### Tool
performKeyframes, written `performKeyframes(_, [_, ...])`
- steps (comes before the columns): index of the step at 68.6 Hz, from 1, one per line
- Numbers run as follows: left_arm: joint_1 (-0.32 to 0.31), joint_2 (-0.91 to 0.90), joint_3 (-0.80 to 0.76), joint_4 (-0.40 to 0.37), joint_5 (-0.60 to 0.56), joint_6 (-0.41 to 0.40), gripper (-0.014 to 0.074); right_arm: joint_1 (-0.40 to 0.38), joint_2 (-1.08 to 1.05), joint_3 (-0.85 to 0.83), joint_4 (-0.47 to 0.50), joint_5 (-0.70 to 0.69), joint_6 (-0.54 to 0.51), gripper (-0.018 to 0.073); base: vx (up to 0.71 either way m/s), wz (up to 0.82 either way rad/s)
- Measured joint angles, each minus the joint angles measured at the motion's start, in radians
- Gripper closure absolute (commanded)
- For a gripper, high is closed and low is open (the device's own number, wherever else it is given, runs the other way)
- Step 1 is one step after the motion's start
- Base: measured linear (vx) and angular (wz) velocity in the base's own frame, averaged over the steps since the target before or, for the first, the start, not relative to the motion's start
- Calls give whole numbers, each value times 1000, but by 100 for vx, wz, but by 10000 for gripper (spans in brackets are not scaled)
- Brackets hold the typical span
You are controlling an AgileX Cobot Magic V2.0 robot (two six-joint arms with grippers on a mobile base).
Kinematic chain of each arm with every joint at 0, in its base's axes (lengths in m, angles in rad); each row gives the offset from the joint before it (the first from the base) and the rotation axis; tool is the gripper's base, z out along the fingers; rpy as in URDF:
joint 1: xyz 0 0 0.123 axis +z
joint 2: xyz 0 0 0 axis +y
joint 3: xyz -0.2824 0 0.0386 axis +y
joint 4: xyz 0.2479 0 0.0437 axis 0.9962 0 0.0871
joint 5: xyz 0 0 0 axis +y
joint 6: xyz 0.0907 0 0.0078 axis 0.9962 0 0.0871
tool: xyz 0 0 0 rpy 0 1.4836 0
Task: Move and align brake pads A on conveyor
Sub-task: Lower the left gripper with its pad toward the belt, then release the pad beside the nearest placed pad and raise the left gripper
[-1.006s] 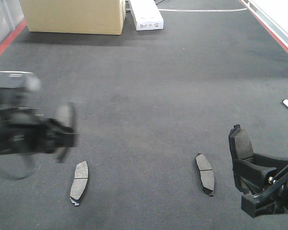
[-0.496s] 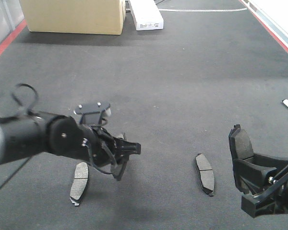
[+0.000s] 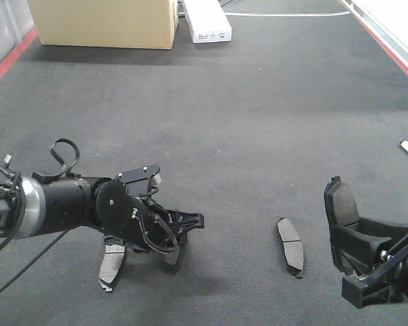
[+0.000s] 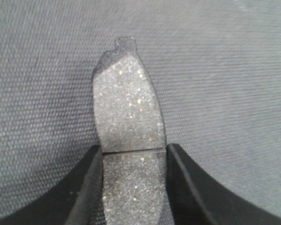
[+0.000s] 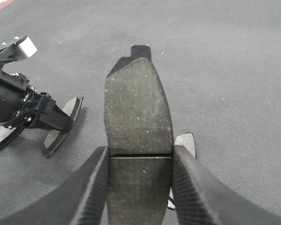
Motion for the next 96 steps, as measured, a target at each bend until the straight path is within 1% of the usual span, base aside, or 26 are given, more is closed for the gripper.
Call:
performKeyframes(24, [0,1,0,-1,46,0,251,0,0,0,0,0,0,531,0,0])
performKeyframes(32, [0,1,0,-1,61,0,232,0,0,0,0,0,0,531,0,0])
performKeyframes(46, [0,-2,0,-2,68,2,230,0,0,0,0,0,0,531,0,0])
performKeyframes(52, [0,-15,0,-2,67,24,230,0,0,0,0,0,0,531,0,0])
performKeyframes(57, [0,-45,0,6,54,61,230,0,0,0,0,0,0,531,0,0])
performKeyframes(64, [0,-129,0,57,44,123,239,0,0,0,0,0,0,531,0,0])
performKeyframes(72, [0,-234,2,158,59,149,282,0,0,0,0,0,0,531,0,0])
performKeyframes(78, [0,-326,27,225,68,152,341,0,0,0,0,0,0,531,0,0])
performKeyframes(88, [0,-488,120,319,79,155,481,0,0,0,0,0,0,531,0,0])
performKeyframes(96, [0,-623,202,361,79,156,597,0,0,0,0,0,0,531,0,0])
